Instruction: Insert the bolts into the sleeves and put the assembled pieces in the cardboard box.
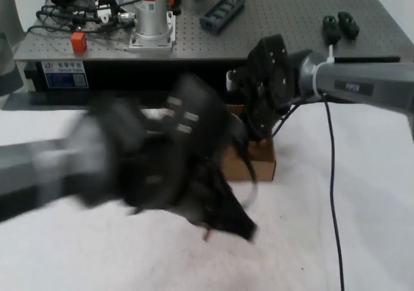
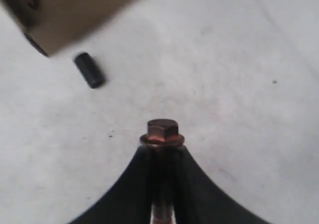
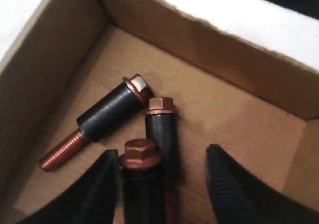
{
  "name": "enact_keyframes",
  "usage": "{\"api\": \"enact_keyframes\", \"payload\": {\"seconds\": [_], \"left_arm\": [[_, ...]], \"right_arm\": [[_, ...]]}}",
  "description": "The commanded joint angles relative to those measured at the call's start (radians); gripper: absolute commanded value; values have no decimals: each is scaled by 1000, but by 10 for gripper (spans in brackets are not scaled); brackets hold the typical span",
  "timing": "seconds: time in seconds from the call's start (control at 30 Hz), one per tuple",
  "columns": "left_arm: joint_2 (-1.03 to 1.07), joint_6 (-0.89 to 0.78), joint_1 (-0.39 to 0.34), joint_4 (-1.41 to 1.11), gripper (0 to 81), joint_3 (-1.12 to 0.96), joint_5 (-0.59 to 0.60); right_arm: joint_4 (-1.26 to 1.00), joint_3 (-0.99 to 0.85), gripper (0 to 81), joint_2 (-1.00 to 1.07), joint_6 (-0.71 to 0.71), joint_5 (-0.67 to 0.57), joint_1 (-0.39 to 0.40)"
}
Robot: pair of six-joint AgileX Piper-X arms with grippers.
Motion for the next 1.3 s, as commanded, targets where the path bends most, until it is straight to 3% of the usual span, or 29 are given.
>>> {"api": "enact_keyframes", "payload": {"seconds": [0.0, 0.13, 0.3, 0.5, 0.63, 1.03, 1.13, 1.27], "left_arm": [[-338, -100, 107, -175, 7, 199, -83], [-470, -105, 173, -193, 7, 280, -85], [-578, -107, 239, -189, 7, 324, -85], [-605, -100, 262, -179, 7, 323, -67], [-605, -93, 261, -160, 7, 323, -62], [-605, -50, 271, -125, 7, 323, -45], [-605, -50, 271, -125, 7, 323, -45], [-605, -50, 271, -125, 7, 323, -45]], "right_arm": [[-4, -12, 395, -84, 19, -35, 0], [82, -3, 367, -203, 86, -123, 14], [300, 67, 367, -274, 144, -112, 98], [291, 114, 367, -225, 274, -58, 198], [248, 109, 367, -167, 340, -68, 205], [188, 106, 366, -38, 344, -67, 182], [206, 106, 309, -35, 341, -67, 182], [236, 106, 147, -35, 333, -72, 182]]}}
